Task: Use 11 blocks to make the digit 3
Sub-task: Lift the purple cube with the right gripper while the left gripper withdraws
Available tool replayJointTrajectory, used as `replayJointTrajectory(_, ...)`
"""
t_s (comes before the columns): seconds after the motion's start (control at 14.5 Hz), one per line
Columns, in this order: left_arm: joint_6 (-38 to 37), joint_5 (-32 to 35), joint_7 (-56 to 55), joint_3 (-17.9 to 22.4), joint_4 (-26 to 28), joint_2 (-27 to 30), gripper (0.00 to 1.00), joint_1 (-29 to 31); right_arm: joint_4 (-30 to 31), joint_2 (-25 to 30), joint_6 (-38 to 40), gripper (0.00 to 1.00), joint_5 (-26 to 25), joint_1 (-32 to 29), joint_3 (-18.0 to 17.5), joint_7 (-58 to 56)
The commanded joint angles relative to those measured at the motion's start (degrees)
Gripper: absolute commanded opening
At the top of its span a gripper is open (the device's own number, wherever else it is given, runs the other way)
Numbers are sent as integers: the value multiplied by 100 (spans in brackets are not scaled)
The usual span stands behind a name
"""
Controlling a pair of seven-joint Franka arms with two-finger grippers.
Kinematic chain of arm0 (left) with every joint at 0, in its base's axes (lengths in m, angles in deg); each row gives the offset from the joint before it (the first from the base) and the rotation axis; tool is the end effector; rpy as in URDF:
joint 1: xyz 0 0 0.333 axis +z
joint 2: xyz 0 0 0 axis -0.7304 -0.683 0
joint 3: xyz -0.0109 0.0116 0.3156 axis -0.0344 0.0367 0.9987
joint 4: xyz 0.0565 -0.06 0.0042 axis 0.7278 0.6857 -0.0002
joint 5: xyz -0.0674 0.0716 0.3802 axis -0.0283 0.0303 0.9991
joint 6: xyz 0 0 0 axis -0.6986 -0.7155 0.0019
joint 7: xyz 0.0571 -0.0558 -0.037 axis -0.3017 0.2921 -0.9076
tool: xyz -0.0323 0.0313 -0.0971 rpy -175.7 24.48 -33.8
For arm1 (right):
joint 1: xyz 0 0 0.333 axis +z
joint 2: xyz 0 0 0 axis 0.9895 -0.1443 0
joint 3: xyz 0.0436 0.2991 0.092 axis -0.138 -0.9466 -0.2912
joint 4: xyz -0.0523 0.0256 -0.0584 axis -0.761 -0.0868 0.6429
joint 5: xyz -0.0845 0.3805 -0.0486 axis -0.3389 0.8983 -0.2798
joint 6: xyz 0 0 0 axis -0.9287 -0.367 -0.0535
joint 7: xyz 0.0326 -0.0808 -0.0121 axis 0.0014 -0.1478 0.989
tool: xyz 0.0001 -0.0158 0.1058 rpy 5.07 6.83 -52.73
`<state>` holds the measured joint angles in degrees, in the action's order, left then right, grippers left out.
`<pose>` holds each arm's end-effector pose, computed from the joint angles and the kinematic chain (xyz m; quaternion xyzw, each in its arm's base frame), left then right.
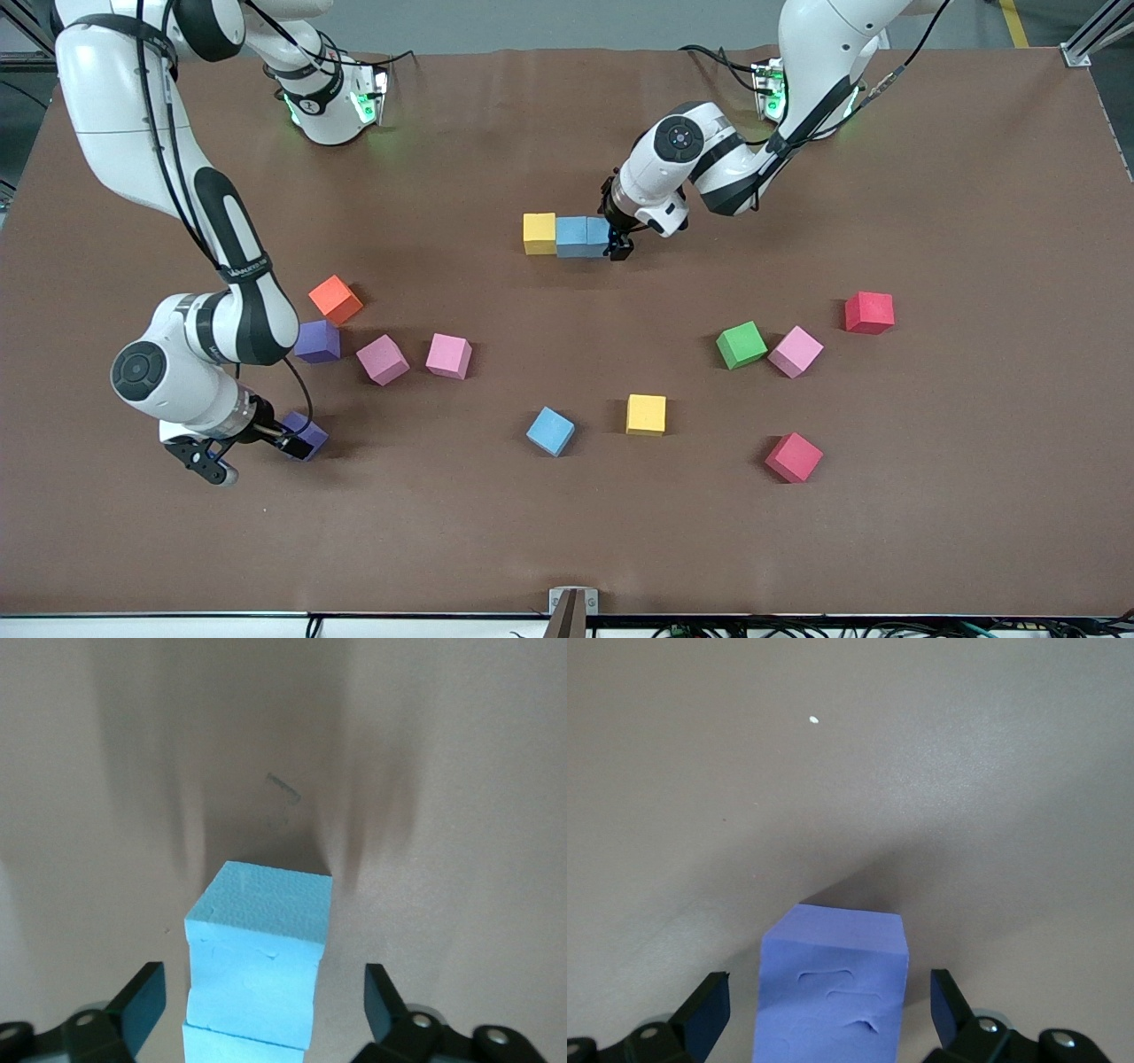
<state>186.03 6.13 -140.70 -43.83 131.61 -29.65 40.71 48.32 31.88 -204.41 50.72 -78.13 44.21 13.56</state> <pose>0.3357 -0.4223 0.2125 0.6556 0.7414 -0.1348 0.0484 0.7035 0.0235 0.2151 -0.9634 0.2632 -0.0395 0.0336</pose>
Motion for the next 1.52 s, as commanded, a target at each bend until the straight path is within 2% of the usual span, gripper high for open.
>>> replayJointTrajectory(0.0, -220, 158, -25, 2, -54, 144, 100, -12, -51, -38, -8, 100, -127, -33, -31, 131)
replayJointTrajectory(0.14, -544, 159, -34, -77, -54, 407, 100, -3, -51, -74, -8, 100, -127, -33, -31, 131)
replayJointTrajectory(0.21, -729, 159, -60, -216, -54, 531, 100, 40, -60, -91, -8, 95, -127, -33, -31, 131)
replayJointTrajectory(0.28, -887, 159, -78, -322, -54, 663, 100, 75, -60, -117, -8, 81, -127, -24, -22, 131)
replayJointTrajectory(0.41, -1003, 159, -96, -376, -54, 882, 100, 85, -51, -135, -86, 68, -127, 29, 56, 131)
replayJointTrajectory(0.55, -1073, 159, -70, -402, -106, 997, 100, 84, -42, -135, -113, 50, -135, 81, 83, 114)
replayJointTrajectory(0.62, -1117, 150, -61, -402, -185, 1050, 100, 85, -42, -118, -104, 37, -135, 82, 83, 79)
replayJointTrajectory(0.83, -1783, 159, -17, -376, -807, 1033, 100, 93, -60, 14, -26, 9, -118, 108, 74, 43)
replayJointTrajectory(1.1, -2768, 194, 824, -358, -1853, 1033, 100, 506, -86, 513, 614, 4, -127, 249, 74, -483)
replayJointTrajectory(1.45, -3665, 194, 2528, -358, -2909, 954, 100, 1226, -86, 1533, 2459, 4, -57, 590, -4, -712)
